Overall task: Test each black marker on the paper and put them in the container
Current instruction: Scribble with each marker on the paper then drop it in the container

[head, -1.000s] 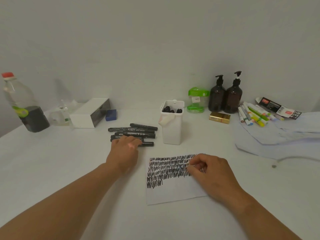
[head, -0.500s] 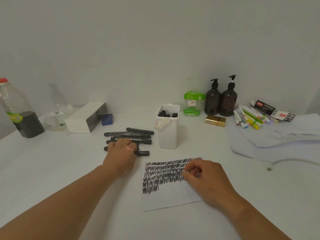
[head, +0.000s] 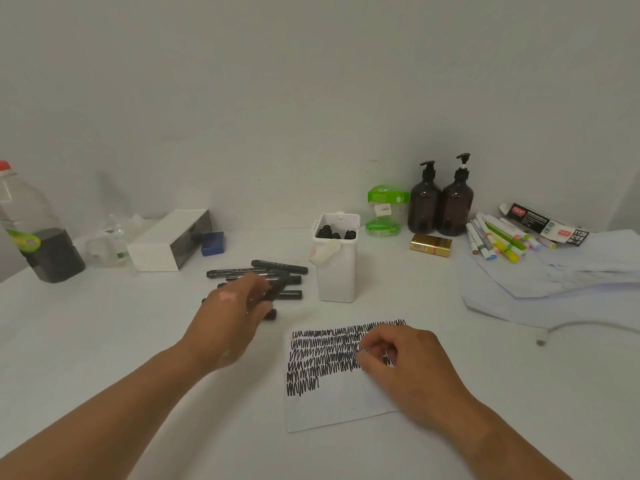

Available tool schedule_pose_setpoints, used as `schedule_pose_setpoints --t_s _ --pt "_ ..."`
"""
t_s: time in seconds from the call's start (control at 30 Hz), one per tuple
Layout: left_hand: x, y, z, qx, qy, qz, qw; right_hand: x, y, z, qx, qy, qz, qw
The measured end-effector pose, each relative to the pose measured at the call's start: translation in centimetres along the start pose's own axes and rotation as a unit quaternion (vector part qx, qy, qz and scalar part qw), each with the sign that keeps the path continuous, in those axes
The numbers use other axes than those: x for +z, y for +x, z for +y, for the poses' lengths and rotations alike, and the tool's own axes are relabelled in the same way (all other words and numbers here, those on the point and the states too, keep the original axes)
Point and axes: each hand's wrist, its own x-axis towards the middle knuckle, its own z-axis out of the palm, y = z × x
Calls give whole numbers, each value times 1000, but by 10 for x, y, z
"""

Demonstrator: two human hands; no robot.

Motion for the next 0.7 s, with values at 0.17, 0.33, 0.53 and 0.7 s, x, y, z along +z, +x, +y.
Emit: schedule_pose_setpoints --t_s 0.17,0.33,0.53,0.7 --pt "4 -25 25 -184 -466 -54 864 4 -5 -10 -29 24 -23 999" --pt "35 -47 41 -230 -664 -92 706 13 -8 -22 -40 69 -71 994" --pt "36 -52 37 -163 -599 -117 775 7 -4 -20 -3 195 -35 980" --pt "33 -61 40 -17 -300 -82 950 5 0 -21 51 298 -37 953"
